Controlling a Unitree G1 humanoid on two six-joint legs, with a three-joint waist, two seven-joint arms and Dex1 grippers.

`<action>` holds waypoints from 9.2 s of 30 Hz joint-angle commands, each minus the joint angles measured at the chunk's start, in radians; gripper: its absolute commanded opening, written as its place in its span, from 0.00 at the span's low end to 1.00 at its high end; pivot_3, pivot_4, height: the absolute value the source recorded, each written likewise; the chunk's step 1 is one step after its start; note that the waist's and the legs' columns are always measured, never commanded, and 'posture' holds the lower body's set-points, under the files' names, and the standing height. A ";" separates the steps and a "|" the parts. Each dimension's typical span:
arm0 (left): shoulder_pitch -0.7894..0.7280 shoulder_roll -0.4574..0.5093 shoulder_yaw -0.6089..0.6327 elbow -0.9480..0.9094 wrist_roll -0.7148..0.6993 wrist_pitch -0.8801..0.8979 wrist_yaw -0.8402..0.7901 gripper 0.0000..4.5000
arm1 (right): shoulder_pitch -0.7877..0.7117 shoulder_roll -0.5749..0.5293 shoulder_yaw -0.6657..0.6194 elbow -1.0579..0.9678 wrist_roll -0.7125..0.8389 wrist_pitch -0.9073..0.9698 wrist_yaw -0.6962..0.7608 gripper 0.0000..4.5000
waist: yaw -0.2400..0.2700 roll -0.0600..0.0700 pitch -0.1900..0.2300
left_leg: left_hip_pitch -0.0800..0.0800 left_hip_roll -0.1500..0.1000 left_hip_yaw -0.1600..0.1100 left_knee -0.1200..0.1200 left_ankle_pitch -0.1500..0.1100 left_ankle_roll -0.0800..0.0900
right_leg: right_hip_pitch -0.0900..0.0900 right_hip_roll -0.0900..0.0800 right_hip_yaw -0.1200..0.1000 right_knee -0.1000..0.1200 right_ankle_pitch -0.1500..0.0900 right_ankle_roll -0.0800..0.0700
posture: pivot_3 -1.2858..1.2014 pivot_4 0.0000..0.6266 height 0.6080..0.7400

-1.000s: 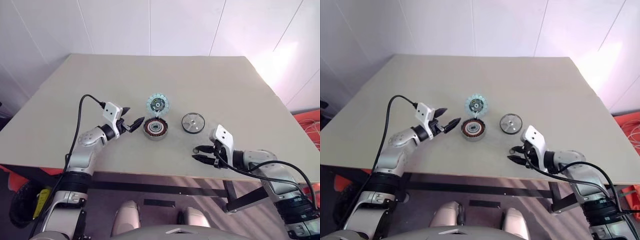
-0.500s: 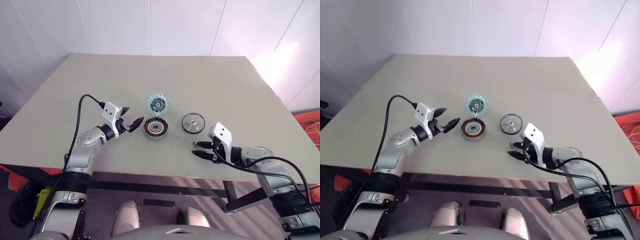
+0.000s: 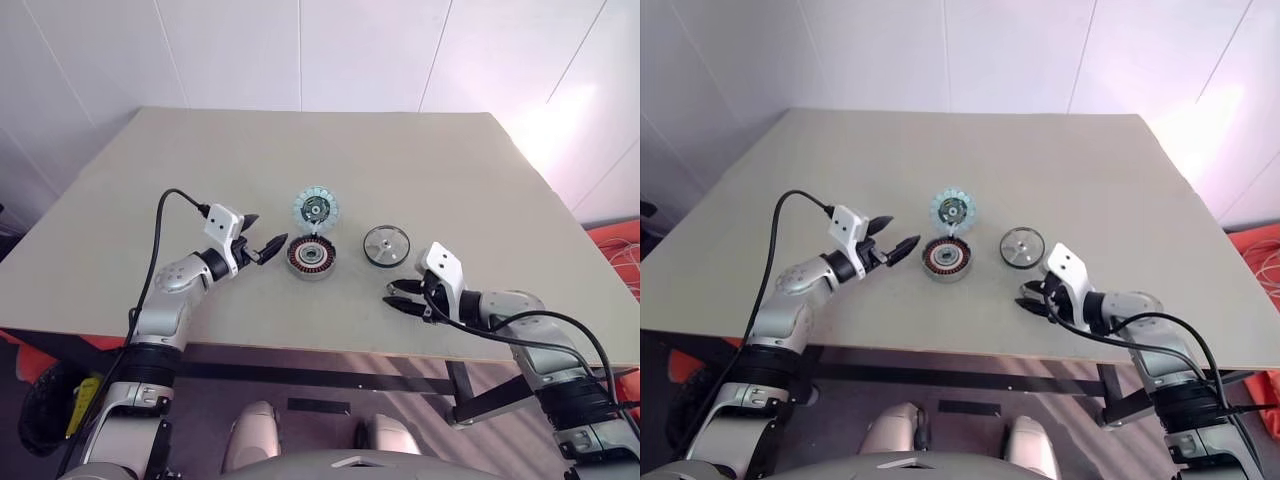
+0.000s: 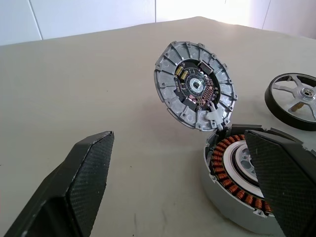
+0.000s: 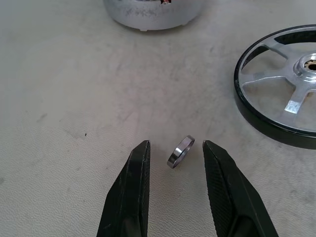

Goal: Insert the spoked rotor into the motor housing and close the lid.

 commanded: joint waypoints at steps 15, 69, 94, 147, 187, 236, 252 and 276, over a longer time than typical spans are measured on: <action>-0.025 0.004 0.016 -0.022 -0.006 -0.014 0.000 1.00 | -0.065 0.023 -0.032 -0.066 0.036 0.007 -0.043 0.41 | 0.000 0.000 0.000 | 0.000 0.000 0.000 0.000 0.000 0.000 | 0.000 0.000 0.000 0.000 0.000 0.000 | 0.52 0.00 1.00; -0.026 0.007 0.019 -0.023 -0.001 -0.022 0.005 1.00 | -0.033 0.010 -0.043 0.019 0.037 -0.020 -0.035 0.41 | 0.000 -0.001 0.000 | 0.000 0.000 0.000 0.000 0.000 0.000 | 0.000 0.000 0.000 0.000 0.000 0.000 | 0.52 0.00 1.00; -0.027 0.012 0.022 -0.022 0.001 -0.025 0.009 1.00 | 0.021 -0.014 -0.049 0.031 0.023 -0.030 -0.010 0.41 | 0.001 -0.001 0.000 | 0.000 0.000 0.000 0.000 0.000 0.000 | 0.000 0.000 0.000 0.000 0.000 0.000 | 0.52 0.00 1.00; -0.018 0.051 0.057 -0.029 0.003 -0.028 0.013 1.00 | -0.372 0.288 0.153 0.127 0.042 0.164 -0.136 0.15 | -0.002 -0.002 0.000 | -0.002 0.000 0.000 -0.002 0.001 -0.002 | -0.004 0.000 0.001 0.002 0.000 -0.001 | 0.52 0.00 1.00; -0.009 0.051 0.058 -0.039 0.005 -0.034 0.037 1.00 | -0.437 0.376 0.138 0.314 -0.051 0.065 -0.134 0.15 | -0.003 -0.002 0.000 | -0.001 0.000 0.000 -0.003 0.001 -0.003 | -0.004 0.001 0.001 0.003 0.002 -0.003 | 0.52 0.00 1.00; -0.002 0.053 0.061 -0.046 0.006 -0.035 0.046 1.00 | -0.455 0.403 0.138 0.329 -0.076 0.051 -0.154 0.31 | -0.003 -0.002 0.000 | -0.001 0.000 0.000 -0.003 0.001 -0.003 | -0.004 0.001 0.001 0.003 0.001 -0.002 | 0.52 0.00 1.00; -0.005 0.049 0.057 -0.038 0.008 -0.039 0.044 1.00 | -0.446 0.400 0.106 0.248 -0.035 0.078 -0.141 0.01 | -0.003 -0.002 0.000 | -0.001 0.001 0.000 -0.003 0.001 -0.003 | -0.004 0.001 0.001 0.003 0.001 -0.002 | 0.52 0.00 1.00; -0.004 0.054 0.061 -0.039 0.014 -0.043 0.048 1.00 | -0.442 0.451 0.153 0.357 -0.074 0.057 -0.141 0.01 | -0.004 -0.003 0.000 | -0.001 0.001 0.000 -0.003 0.001 -0.003 | -0.004 0.001 0.001 0.003 0.001 -0.002 | 0.52 0.00 1.00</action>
